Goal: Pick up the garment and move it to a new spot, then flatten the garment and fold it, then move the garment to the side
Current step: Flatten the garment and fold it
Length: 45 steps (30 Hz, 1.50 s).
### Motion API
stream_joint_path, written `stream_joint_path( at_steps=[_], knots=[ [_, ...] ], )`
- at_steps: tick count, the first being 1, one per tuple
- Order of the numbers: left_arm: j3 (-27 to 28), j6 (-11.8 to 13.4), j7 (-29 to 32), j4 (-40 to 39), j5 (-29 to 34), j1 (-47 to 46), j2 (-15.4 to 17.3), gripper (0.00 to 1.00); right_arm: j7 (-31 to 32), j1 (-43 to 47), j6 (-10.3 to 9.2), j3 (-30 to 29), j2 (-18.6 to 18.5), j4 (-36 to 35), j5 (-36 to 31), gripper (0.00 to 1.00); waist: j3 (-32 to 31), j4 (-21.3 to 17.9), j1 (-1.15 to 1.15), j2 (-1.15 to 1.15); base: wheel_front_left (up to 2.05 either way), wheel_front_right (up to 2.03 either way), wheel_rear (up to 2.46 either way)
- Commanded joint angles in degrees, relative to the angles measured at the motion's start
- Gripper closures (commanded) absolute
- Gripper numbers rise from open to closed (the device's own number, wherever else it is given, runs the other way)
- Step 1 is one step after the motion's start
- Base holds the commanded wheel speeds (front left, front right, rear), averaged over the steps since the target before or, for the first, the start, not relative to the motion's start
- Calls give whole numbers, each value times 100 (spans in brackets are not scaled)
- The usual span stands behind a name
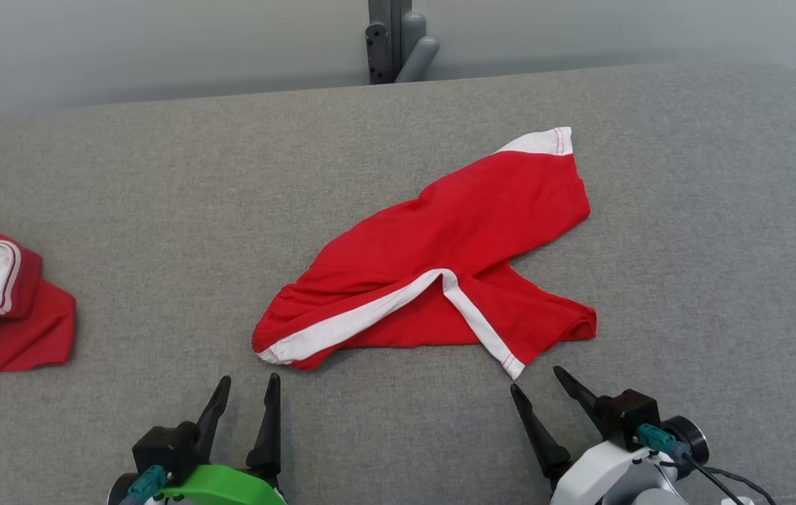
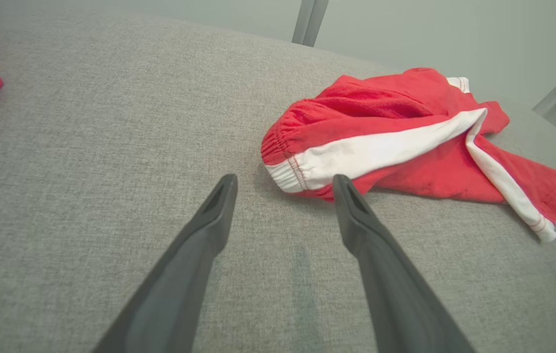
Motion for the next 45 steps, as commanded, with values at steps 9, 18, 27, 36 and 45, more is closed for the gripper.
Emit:
stream_joint_path(
  at_steps=[9, 18, 27, 36, 45],
  knots=[
    [-57, -36, -2, 61, 60, -234, 18, 0, -18, -419, -8, 430, -91, 350, 158, 0, 295, 274, 0, 0, 0, 0, 0],
    [-53, -41, -2, 53, 56, -210, 17, 0, -5, -432, -7, 487, -109, 504, 201, 0, 351, 382, 0, 0, 0, 0, 0],
    [-93, -47, -2, 45, 62, -176, 18, 0, -4, -206, -7, 563, -94, 462, 253, 0, 332, 352, 0, 0, 0, 0, 0],
    [-121, -48, -2, 25, 92, -261, 18, 0, -3, -425, -4, 638, -17, 544, 268, 0, 382, 372, 0, 0, 0, 0, 0],
    [-171, -50, -2, 28, 50, -280, 18, 0, 1, -608, -5, 516, 30, 697, 247, 11, 444, 501, 0, 0, 0, 0, 0]
  ],
)
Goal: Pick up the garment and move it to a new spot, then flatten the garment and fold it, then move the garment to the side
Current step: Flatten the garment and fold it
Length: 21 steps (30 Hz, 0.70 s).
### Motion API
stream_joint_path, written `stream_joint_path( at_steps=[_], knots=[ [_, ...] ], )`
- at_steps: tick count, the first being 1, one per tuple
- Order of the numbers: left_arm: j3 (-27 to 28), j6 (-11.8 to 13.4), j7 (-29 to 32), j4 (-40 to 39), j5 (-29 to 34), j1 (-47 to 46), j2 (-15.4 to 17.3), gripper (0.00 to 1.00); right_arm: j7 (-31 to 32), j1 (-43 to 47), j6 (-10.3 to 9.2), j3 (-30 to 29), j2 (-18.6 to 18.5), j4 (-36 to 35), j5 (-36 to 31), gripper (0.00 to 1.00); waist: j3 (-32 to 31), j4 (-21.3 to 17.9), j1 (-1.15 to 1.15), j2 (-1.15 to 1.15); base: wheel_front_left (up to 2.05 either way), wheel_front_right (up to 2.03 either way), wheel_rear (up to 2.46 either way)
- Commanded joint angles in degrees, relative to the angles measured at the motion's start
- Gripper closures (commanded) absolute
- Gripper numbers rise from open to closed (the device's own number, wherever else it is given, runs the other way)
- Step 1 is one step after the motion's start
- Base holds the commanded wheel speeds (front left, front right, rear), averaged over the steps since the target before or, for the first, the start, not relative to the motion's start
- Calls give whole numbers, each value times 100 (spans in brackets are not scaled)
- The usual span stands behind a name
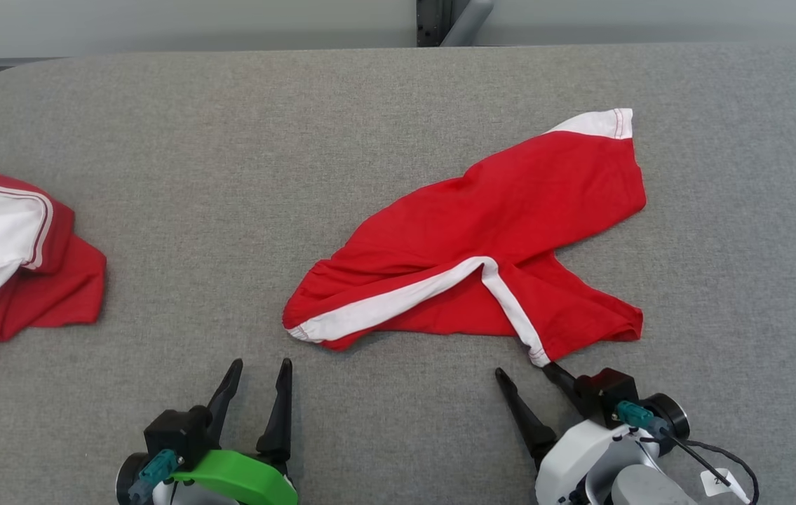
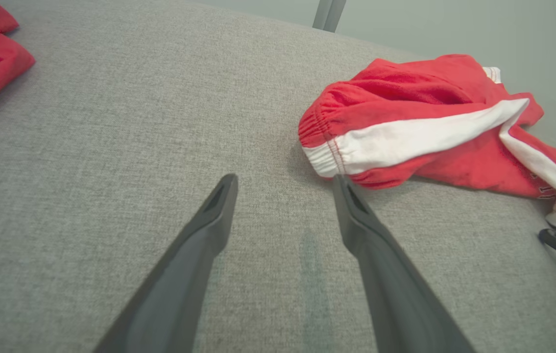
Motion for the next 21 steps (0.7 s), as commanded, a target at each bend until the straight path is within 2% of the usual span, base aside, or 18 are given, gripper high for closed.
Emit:
stream_joint_path(
  at_steps=[1, 3, 8, 15, 21],
  knots=[
    [-11, -13, -2, -6, -36, -50, 17, 0, 25, 13, 0, -57, 11, 21, -19, 16, 12, 17, 0, 0, 0, 0, 0],
    [-11, -14, -2, -2, -47, -39, 16, 0, 21, 57, 0, -142, 20, -57, -60, 20, 14, 20, 0, 0, 0, 0, 0],
    [-36, -14, -2, -13, -64, -32, 15, 0, 20, 245, -1, -346, 28, -287, -126, 0, -3, -23, 0, 0, 0, 0, 0],
    [-87, -14, -2, -12, -64, -78, 16, 0, 13, 407, -1, -516, 71, -614, -221, 0, -19, -121, 0, 0, 0, 0, 0],
    [-116, -14, -2, 9, -40, -102, 17, 0, 14, 329, 0, -488, 85, -621, -224, 0, -19, -125, 0, 0, 0, 0, 0]
  ],
)
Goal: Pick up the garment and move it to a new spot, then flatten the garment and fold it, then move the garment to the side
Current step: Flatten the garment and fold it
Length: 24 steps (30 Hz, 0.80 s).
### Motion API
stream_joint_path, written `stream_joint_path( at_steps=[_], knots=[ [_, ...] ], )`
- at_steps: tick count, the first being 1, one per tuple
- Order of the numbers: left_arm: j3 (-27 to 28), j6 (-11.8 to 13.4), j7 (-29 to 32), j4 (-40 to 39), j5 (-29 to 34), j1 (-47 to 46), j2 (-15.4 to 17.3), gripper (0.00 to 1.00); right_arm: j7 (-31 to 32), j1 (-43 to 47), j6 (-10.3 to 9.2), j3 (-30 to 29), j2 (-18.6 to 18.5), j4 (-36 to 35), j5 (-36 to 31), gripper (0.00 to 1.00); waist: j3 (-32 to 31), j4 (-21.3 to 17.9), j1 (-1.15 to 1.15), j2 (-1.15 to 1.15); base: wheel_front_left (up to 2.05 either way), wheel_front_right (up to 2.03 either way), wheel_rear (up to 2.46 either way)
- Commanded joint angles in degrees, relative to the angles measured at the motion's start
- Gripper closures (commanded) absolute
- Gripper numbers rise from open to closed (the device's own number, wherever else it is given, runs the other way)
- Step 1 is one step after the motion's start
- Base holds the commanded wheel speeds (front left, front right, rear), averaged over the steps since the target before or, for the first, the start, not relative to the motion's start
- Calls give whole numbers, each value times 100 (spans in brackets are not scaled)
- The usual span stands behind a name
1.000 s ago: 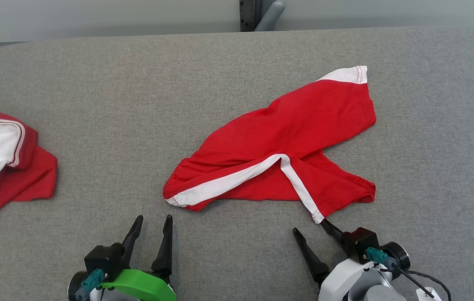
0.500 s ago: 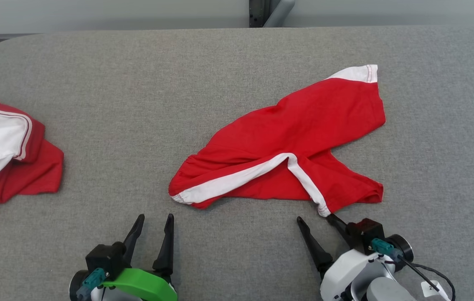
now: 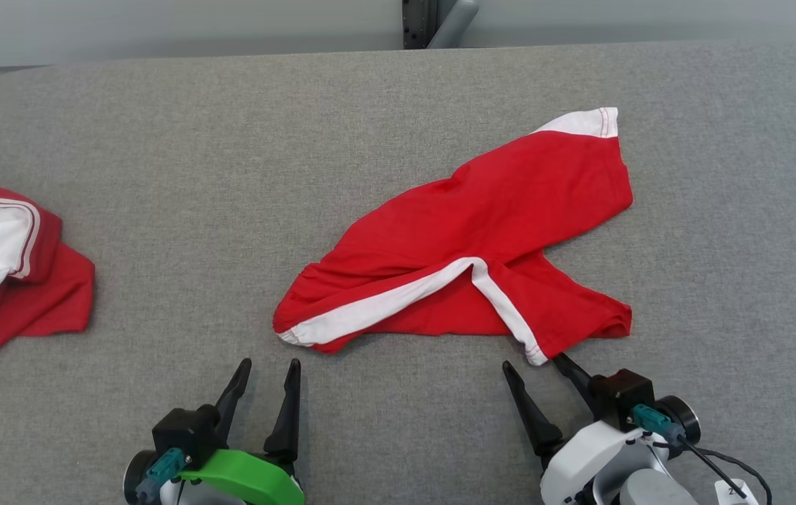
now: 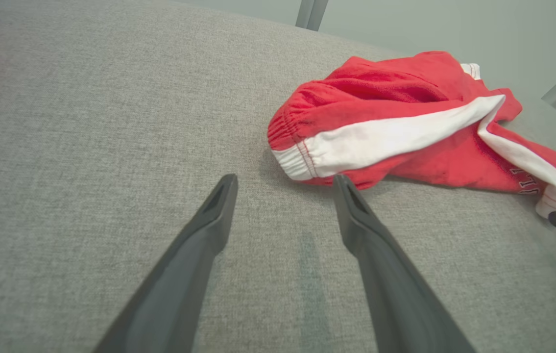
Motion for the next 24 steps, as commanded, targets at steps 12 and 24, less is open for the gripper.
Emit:
stream_joint_path(
  at_steps=[12, 24],
  knots=[
    [65, -13, -2, 22, 12, 11, 16, 0, 0, -4, 0, 95, -52, 37, 34, 100, 4, 92, 0, 0, 0, 0, 0],
    [46, -13, -1, 3, -96, -49, 16, 0, -1, 56, -1, -74, -142, 47, -19, 100, -29, -106, 0, 0, 0, 0, 0]
  ],
)
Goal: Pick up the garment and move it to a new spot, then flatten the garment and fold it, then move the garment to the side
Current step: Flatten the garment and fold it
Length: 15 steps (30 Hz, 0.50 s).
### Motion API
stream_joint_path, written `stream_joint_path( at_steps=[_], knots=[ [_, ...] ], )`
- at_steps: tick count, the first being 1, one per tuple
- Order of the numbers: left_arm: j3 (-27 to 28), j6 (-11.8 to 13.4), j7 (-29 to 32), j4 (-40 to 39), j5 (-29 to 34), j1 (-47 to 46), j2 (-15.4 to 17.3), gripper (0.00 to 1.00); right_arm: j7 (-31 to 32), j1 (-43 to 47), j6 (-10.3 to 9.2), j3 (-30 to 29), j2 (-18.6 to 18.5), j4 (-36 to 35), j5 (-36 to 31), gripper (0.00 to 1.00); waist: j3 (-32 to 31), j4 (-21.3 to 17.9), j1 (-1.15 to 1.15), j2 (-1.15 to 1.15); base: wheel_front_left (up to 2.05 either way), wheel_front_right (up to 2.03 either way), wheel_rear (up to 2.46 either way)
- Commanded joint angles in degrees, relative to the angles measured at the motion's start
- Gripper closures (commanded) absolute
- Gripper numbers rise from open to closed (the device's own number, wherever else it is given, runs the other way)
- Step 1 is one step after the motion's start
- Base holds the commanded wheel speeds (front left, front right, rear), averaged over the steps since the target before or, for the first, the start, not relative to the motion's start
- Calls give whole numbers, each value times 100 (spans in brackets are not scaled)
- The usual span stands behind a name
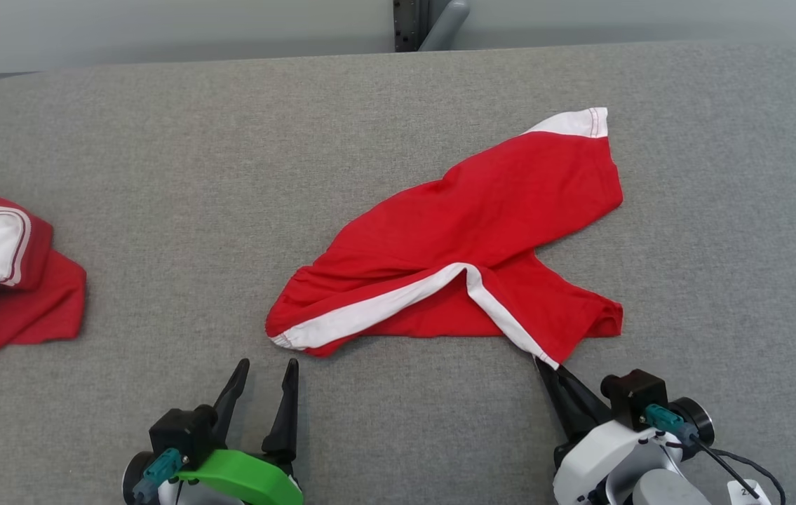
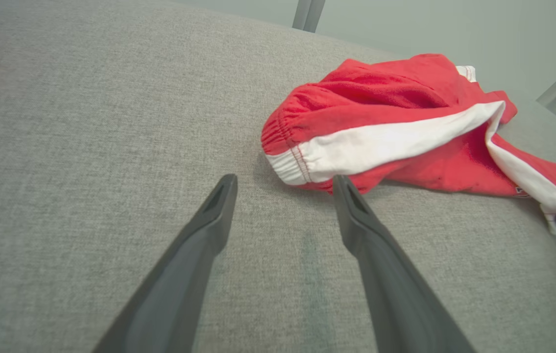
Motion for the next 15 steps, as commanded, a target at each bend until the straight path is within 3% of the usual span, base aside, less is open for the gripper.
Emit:
stream_joint_path(
  at_steps=[1, 15],
  knots=[
    [13, -13, -1, 10, -48, -51, 15, 0, -2, 70, -2, -40, -42, -12, -39, 100, -6, -58, 0, 0, 0, 0, 0],
    [134, -6, -1, 240, -240, -236, 17, 0, -2, 46, -2, -77, -80, -39, -66, 100, 45, -416, 0, 0, 0, 0, 0]
  ],
)
